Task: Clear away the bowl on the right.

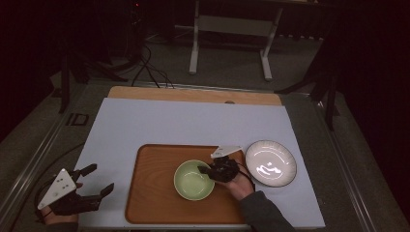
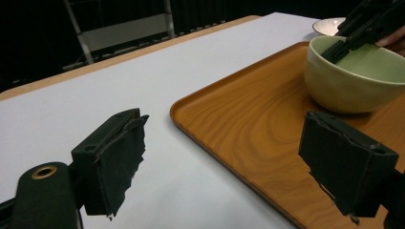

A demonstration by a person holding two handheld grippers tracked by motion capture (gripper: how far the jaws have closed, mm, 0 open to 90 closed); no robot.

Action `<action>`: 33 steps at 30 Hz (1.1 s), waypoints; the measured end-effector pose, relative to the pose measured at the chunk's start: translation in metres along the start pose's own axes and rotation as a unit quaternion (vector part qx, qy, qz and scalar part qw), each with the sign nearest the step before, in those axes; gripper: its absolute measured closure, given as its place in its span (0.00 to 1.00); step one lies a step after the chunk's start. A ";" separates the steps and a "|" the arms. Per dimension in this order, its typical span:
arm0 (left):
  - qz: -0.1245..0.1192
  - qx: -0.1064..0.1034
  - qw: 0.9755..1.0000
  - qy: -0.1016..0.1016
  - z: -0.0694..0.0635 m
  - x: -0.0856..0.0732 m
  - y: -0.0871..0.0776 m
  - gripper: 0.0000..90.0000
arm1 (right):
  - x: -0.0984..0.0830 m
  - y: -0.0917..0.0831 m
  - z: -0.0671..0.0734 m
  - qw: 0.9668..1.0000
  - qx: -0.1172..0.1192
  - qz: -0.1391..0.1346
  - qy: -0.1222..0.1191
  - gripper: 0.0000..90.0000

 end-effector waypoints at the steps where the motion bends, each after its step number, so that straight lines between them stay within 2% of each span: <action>1: 0.000 0.000 1.000 0.000 0.000 0.000 0.000 0.17 | 0.000 0.001 0.000 1.000 0.000 0.000 0.002 0.92; 6: 0.000 0.000 1.000 0.000 0.000 0.000 0.000 0.17 | -0.001 0.004 -0.005 1.000 0.005 0.001 0.023 0.91; 16: 0.001 0.000 1.000 -0.001 0.000 0.000 0.000 0.17 | 0.002 0.002 -0.004 1.000 0.001 -0.006 0.021 0.79; 25: 0.001 0.004 1.000 -0.002 0.001 0.000 0.000 0.17 | 0.010 -0.018 0.003 1.000 -0.008 -0.029 -0.008 0.67; 33: 0.002 0.005 1.000 -0.002 0.001 -0.001 0.001 0.17 | 0.011 -0.040 0.001 0.998 -0.020 -0.051 -0.012 0.64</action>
Point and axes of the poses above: each handheld gripper's, and its own axes: y roughly forward along the jaws, x roughly out of its top, z roughly to its left, the point moved 5 cm from there along y, roughly forward along the jaws, and after that the axes turned 14 degrees about z, right-handed, at the moved point
